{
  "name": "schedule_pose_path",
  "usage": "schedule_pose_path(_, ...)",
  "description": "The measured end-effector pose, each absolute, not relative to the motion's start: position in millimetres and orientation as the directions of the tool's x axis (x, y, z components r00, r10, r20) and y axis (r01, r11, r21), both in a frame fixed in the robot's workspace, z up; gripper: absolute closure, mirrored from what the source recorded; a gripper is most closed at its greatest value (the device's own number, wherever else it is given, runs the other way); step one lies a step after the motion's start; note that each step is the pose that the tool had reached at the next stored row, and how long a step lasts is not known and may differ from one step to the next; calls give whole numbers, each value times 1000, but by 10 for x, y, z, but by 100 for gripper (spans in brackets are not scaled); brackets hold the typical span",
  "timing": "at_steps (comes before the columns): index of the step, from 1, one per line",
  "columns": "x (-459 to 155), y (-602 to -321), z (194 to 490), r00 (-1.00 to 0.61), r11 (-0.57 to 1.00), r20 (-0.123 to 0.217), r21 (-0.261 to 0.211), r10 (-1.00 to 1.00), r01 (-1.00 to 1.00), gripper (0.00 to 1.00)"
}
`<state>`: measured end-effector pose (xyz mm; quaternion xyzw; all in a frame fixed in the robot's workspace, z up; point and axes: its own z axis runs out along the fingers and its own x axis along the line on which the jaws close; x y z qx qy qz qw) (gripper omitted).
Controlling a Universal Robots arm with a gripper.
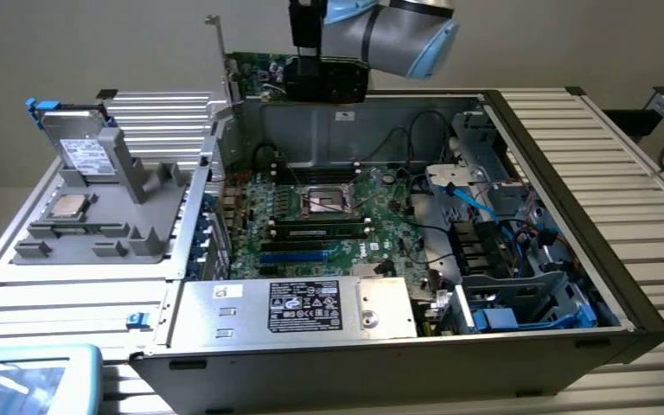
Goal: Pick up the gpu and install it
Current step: 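Pick up the gpu and move the gpu toward the slot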
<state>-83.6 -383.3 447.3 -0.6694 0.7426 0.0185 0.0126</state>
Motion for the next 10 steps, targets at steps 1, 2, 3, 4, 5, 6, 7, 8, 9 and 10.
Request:
schedule_pose_path(1,-825,-3869,4456,-104,103,-44,11,-994,-995,73)
schedule_pose_path(2,-817,-3907,4438,-104,103,-45,11,-994,-995,73)
schedule_pose_path(3,-809,-3946,4420,-104,103,-46,11,-994,-995,73)
schedule_pose_path(4,-805,-3977,4402,-104,103,-47,11,-994,-995,73)
schedule_pose_path(5,-799,-4009,4383,-104,103,-48,11,-993,-995,73)
schedule_pose_path(6,-790,-4042,4365,-104,103,-49,11,-993,-995,73)
schedule_pose_path(7,-785,-4062,4346,-104,103,-49,11,-993,-995,73)
schedule_pose_path(8,-783,-4077,4329,-104,103,-49,11,-993,-995,73)
schedule_pose_path(9,-780,-4092,4311,-104,103,-49,11,-993,-995,73)
schedule_pose_path(10,-780,-4100,4293,-104,103,-49,11,-993,-995,73)
